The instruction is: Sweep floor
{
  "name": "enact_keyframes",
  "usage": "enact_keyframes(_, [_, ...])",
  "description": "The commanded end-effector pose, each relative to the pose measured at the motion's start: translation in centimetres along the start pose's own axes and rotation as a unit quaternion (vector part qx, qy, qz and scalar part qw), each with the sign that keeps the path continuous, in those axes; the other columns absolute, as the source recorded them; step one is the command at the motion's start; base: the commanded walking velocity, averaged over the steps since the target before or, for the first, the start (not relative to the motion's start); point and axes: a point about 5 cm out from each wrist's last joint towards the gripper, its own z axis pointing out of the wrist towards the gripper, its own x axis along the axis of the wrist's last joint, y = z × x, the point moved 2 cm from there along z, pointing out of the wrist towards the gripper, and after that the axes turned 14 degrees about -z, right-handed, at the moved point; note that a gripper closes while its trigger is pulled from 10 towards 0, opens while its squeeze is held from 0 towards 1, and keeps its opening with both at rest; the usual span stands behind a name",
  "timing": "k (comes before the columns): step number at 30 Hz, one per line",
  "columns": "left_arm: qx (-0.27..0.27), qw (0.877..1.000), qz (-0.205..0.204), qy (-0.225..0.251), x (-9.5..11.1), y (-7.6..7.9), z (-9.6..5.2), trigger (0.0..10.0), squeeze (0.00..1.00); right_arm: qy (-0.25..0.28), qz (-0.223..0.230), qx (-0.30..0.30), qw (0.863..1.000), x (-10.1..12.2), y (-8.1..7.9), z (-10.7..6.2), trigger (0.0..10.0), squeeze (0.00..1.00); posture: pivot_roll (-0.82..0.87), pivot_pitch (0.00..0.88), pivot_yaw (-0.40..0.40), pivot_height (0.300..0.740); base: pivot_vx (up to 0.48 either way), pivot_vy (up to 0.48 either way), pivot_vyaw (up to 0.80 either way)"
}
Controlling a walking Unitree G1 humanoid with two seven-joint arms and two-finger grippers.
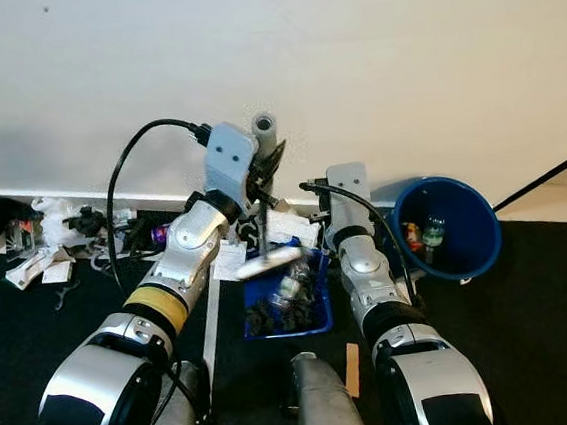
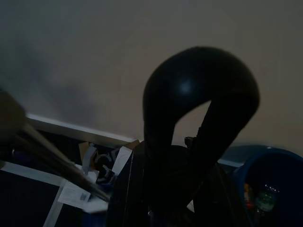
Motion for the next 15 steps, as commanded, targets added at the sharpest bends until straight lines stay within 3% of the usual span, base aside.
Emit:
enact_keyframes(1, [-0.093,0.995,-0.031,0.031,1.5,4.4,1.6,10.0,0.00,-0.139,-0.009,0.050,0.989,-6.7,-2.3,-3.0,10.0,0.00,0.07,0.259,-0.075,0.740,0.000,0.000,0.00])
enact_keyframes(3, [-0.093,0.995,-0.031,0.031,1.5,4.4,1.6,10.0,0.00,-0.139,-0.009,0.050,0.989,-6.7,-2.3,-3.0,10.0,0.00,0.07,0.259,-0.075,0.740,0.000,0.000,0.00])
enact_keyframes(5, [-0.148,0.987,-0.047,0.030,2.4,6.1,1.7,10.0,0.00,-0.138,-0.007,0.051,0.989,-6.5,-2.4,-2.9,10.0,0.00,0.08,0.258,-0.075,0.740,0.000,0.000,0.00])
enact_keyframes(8, [-0.201,0.979,-0.039,0.020,3.1,7.3,1.2,10.0,0.00,-0.136,-0.006,0.051,0.989,-6.3,-2.5,-2.7,10.0,0.00,0.08,0.253,-0.073,0.740,0.000,0.000,0.00])
enact_keyframes(13, [-0.212,0.977,-0.020,0.003,3.2,6.8,0.6,10.0,0.00,-0.135,-0.006,0.050,0.990,-6.2,-2.5,-2.7,10.0,0.00,0.08,0.249,-0.075,0.740,0.000,0.000,0.00])
enact_keyframes(15, [-0.209,0.978,-0.013,-0.001,3.7,5.7,-0.1,10.0,0.00,-0.136,-0.007,0.050,0.989,-6.2,-2.4,-2.7,10.0,0.00,0.08,0.245,-0.079,0.740,0.000,0.000,0.00])
